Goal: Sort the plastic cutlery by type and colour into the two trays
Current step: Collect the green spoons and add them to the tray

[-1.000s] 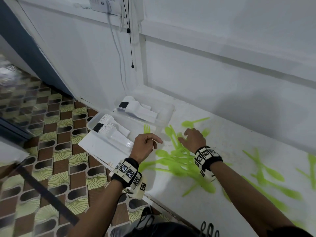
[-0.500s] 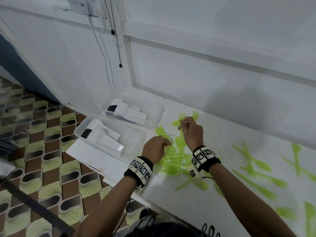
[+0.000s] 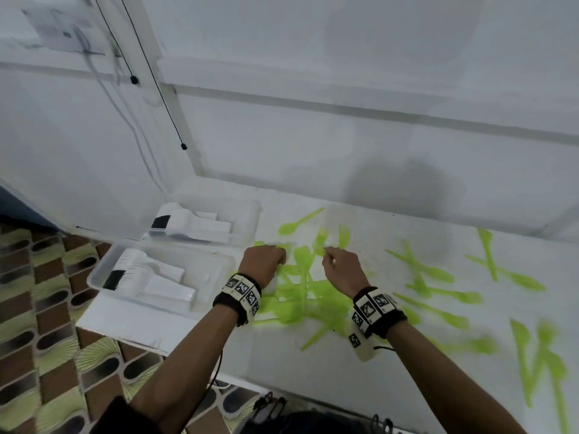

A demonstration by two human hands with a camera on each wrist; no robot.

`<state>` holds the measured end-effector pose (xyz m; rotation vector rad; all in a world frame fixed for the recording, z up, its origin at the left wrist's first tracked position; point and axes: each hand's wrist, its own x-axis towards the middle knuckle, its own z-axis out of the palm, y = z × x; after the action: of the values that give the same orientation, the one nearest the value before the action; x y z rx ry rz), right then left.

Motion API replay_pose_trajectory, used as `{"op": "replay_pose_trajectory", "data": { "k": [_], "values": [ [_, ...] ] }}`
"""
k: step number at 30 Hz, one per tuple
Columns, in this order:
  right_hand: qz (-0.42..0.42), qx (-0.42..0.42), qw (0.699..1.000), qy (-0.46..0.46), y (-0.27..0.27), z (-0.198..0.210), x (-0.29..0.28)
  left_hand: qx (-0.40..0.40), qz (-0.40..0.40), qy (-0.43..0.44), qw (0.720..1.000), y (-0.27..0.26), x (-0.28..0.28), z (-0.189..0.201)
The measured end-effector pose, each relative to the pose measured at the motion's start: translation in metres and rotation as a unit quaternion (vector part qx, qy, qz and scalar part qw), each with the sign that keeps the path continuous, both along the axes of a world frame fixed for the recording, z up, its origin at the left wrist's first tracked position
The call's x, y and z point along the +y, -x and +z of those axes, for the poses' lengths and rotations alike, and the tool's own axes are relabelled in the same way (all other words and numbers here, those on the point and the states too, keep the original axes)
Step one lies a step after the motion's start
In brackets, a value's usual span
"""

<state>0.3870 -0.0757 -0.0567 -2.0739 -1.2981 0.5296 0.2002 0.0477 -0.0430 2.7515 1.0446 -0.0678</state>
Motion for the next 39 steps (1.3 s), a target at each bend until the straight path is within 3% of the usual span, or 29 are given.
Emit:
{"op": "replay_pose_trajectory", "data": {
  "k": [4, 8, 12, 14, 20, 24, 27, 32, 36, 39],
  "values": [
    [-0.044, 0.037, 0.998, 0.017, -0.007, 0.002, 0.006, -0.007, -0.016, 0.003, 1.000, 0.007, 0.004, 0.003],
    [-0.037, 0.001, 0.999, 0.035, -0.010, 0.010, 0.025, -0.006, 0.006, 0.015, 1.000, 0.015, 0.004, 0.010],
    [-0.039, 0.039, 0.995, 0.082, -0.008, 0.014, 0.048, 0.002, 0.024, 0.029, 0.999, 0.022, -0.001, 0.012],
    [-0.042, 0.019, 0.991, 0.123, -0.010, 0.011, 0.056, 0.003, 0.032, 0.047, 0.998, 0.028, -0.004, 0.012],
    [-0.080, -0.023, 0.975, 0.206, -0.006, -0.001, 0.074, -0.073, 0.067, 0.087, 0.991, 0.042, -0.018, 0.015],
    [-0.048, -0.063, 0.969, 0.233, -0.002, 0.001, 0.079, -0.133, 0.099, 0.118, 0.979, 0.042, -0.030, 0.017],
    [-0.055, -0.052, 0.976, 0.202, -0.001, -0.001, 0.082, -0.138, 0.101, 0.151, 0.974, 0.038, -0.036, 0.015],
    [-0.044, -0.008, 0.997, 0.059, -0.005, -0.004, 0.069, -0.120, 0.115, 0.144, 0.975, 0.031, -0.047, 0.003],
    [-0.070, 0.083, 0.993, -0.036, -0.009, 0.005, 0.054, -0.034, 0.066, 0.107, 0.991, 0.027, -0.049, -0.006],
    [-0.077, 0.077, 0.992, -0.062, -0.011, 0.014, 0.041, -0.016, 0.035, 0.120, 0.992, 0.026, -0.047, -0.006]
  ]
}}
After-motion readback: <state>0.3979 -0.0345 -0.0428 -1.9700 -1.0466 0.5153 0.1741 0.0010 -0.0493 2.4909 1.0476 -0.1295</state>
